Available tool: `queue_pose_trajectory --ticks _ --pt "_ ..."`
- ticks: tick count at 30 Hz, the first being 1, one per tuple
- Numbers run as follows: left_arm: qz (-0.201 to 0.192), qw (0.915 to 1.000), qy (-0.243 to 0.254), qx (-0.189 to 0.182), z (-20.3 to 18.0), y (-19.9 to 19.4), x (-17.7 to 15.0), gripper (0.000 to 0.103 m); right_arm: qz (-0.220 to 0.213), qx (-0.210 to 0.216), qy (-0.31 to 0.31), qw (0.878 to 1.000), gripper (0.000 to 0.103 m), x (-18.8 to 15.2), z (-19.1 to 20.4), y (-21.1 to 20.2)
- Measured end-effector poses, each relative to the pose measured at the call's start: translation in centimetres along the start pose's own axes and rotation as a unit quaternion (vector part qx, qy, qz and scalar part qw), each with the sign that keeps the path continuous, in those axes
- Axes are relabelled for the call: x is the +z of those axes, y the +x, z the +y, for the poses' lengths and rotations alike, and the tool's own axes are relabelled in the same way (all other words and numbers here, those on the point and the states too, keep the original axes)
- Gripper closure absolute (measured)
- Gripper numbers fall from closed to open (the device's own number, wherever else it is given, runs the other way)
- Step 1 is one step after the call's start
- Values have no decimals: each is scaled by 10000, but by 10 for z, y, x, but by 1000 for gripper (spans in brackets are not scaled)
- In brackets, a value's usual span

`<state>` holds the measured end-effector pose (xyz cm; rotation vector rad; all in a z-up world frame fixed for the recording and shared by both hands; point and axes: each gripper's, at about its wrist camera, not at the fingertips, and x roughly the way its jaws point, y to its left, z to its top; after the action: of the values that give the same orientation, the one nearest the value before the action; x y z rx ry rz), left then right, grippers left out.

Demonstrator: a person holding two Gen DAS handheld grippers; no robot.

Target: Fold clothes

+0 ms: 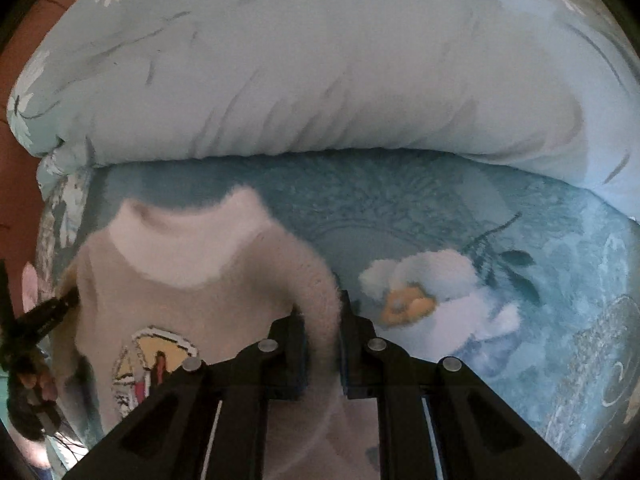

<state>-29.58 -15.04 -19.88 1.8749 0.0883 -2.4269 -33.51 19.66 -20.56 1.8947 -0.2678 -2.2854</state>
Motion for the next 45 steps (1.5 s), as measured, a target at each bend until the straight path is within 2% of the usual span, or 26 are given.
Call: queue_pose_trajectory --ticks 2,5,6,7,12,16,19,21,25,27,30,38,41,43,44,45 --pt "24 10000 26 52 -2 -6 -3 88 -27 -51 -59 10000 91 -2 2 -7" --pt "-78 9999 134 49 -6 -26 -13 84 -187 -142 -255 9994 80 -9 6 -26" --pt "-133 9997 192 88 -7 -35 -19 78 -266 -188 -330 9989 71 -12 6 -35" --pt "-188 9994 250 127 -9 -43 -25 70 -346 -234 -404 9983 67 -16 7 -44" --pt "-574 9975 318 250 -6 -90 -60 47 -876 -412 -505 9940 61 -43 6 -101" --pt "-795 9966 -146 178 15 -115 -101 45 -1033 -280 -708 9917 60 -79 24 -134" --pt "-834 9936 -751 -117 31 -125 -145 44 -815 287 -904 9921 51 -128 50 -131" --pt "-764 9897 -1180 -275 40 -125 -175 44 -569 715 -1036 9904 48 -165 73 -114" --pt "-634 9812 -1748 -523 49 -124 -229 44 18 1331 -1335 9821 48 -238 123 -74" --pt "-592 9769 -1957 -625 51 -126 -250 44 212 1504 -1489 9771 47 -265 144 -60" --pt "-651 9733 -2095 -680 57 -135 -260 44 325 1310 -1594 9779 44 -292 162 -48" --pt "-973 9636 -2305 -942 75 -162 -267 43 289 568 -1575 9855 43 -313 172 -42" --pt "-990 9607 -2384 -1020 83 -166 -272 43 221 247 -1484 9884 47 -314 173 -43" --pt "-1011 9589 -2438 -1039 88 -168 -275 43 175 55 -1336 9909 66 -313 171 -44" --pt "-1034 9572 -2489 -1056 92 -170 -277 43 184 116 -1174 9928 67 -312 166 -46" --pt "-1057 9563 -2512 -1064 95 -171 -278 43 230 293 -956 9947 75 -309 157 -48"
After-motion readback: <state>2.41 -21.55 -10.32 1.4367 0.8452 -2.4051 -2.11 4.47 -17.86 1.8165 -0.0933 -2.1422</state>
